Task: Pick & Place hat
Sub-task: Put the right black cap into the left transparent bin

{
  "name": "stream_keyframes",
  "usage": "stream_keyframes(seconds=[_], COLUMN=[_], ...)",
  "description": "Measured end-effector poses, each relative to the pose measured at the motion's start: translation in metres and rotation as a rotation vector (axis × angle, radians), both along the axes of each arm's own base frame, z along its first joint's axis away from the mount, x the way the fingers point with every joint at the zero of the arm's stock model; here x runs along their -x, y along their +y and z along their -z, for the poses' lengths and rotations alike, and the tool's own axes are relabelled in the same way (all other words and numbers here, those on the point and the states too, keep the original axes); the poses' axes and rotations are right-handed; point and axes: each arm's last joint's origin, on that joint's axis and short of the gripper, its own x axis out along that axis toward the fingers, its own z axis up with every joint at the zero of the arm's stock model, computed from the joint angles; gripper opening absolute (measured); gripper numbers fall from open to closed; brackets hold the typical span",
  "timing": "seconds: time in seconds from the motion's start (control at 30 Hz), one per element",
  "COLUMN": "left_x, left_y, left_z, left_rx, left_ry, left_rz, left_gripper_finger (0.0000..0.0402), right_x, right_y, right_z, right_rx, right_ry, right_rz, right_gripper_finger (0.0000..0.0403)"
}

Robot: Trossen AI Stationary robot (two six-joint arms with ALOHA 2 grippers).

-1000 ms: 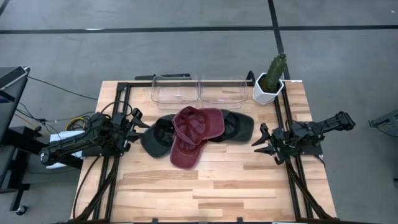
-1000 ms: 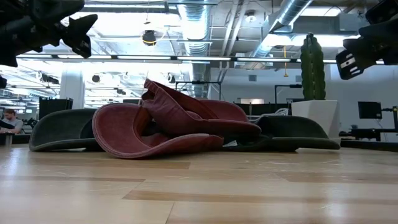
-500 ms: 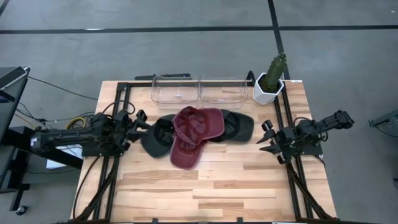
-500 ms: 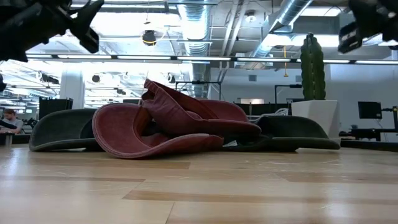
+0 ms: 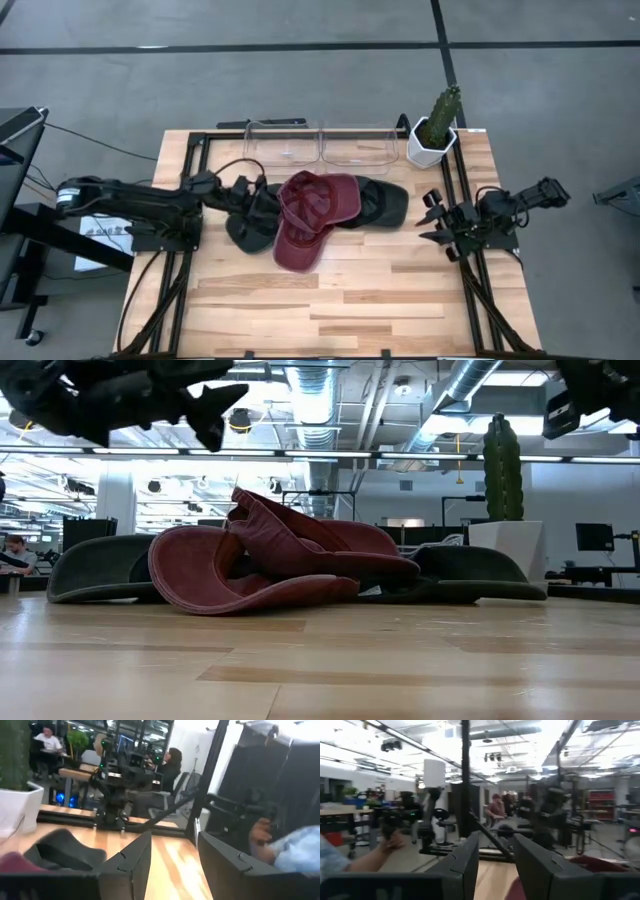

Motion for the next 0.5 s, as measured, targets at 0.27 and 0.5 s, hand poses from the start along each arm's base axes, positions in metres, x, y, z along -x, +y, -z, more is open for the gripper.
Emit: stream_keyframes(seconds=[0.27, 0.5], left_x=[-0.012, -0.018], left_y=[-0.026, -0.055], left_z=[0.015, 0.031], left_rx=[-0.005, -0.264], left_ry=[0.09, 0.054], left_rz=[0.222, 0.248], left_gripper_finger=[0.0159, 0.0159], right_x=[-0.004, -0.017], right_y=[-0.006, -0.004], right_z=[0.002, 0.006], right_rx=[0.105, 0.173], right_ry=[0.199, 0.45], right_rz=[0.143, 0.16], right_gripper_finger=[0.0113, 0.0113])
